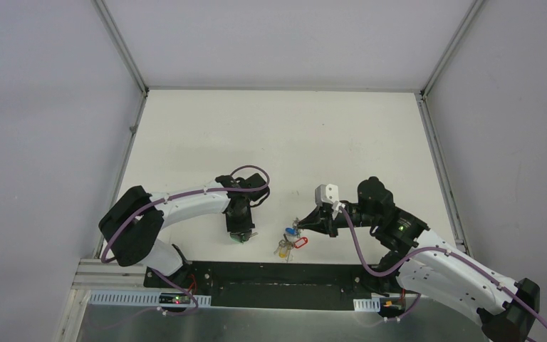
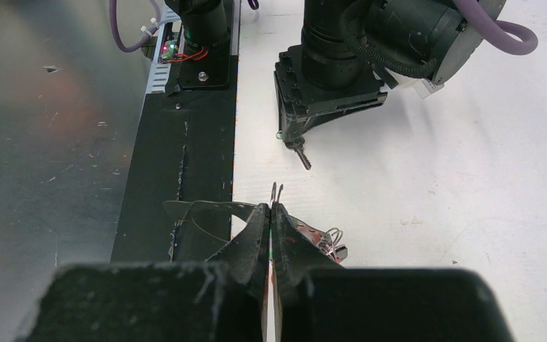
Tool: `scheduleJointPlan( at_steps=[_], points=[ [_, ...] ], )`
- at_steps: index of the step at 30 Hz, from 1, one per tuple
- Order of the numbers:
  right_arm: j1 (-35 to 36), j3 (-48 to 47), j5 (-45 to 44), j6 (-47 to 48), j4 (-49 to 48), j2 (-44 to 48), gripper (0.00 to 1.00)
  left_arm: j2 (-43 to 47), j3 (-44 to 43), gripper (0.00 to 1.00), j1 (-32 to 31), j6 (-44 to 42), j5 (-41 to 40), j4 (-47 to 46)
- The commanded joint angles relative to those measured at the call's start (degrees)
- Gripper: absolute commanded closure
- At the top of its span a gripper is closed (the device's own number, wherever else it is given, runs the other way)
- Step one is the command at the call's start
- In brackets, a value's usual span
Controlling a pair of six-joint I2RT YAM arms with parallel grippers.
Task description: Put the keys on the keyring
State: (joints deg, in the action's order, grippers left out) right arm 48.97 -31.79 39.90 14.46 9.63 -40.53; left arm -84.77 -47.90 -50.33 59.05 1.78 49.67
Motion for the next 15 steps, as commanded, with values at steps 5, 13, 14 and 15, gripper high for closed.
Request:
scheduleJointPlan(
  at_steps=[5,13,14,15],
  points=[
    [0.08,-0.73,1.67,-0.39,-4.33,0.28,1.00,1.01,-1.12,0.89,-0.73,0.09,-0.86,0.66],
    [0.08,-1.15,1.91,-0.05,-4.35,-0.30,1.00,3.68,-1.96,1.00,-0.74,-0.43,-1.31,1.92],
    [0.07,-1.28,1.96,0.08,-4.33,-0.40,1.00,4.10,-2.34,1.00,-0.72,-0.87,-1.49,2.27],
    [0.05,-1.36,1.98,0.12,-4.33,-0.49,1.00,4.60,-2.78,1.00,-0.74,-1.52,-1.51,2.54]
  ],
)
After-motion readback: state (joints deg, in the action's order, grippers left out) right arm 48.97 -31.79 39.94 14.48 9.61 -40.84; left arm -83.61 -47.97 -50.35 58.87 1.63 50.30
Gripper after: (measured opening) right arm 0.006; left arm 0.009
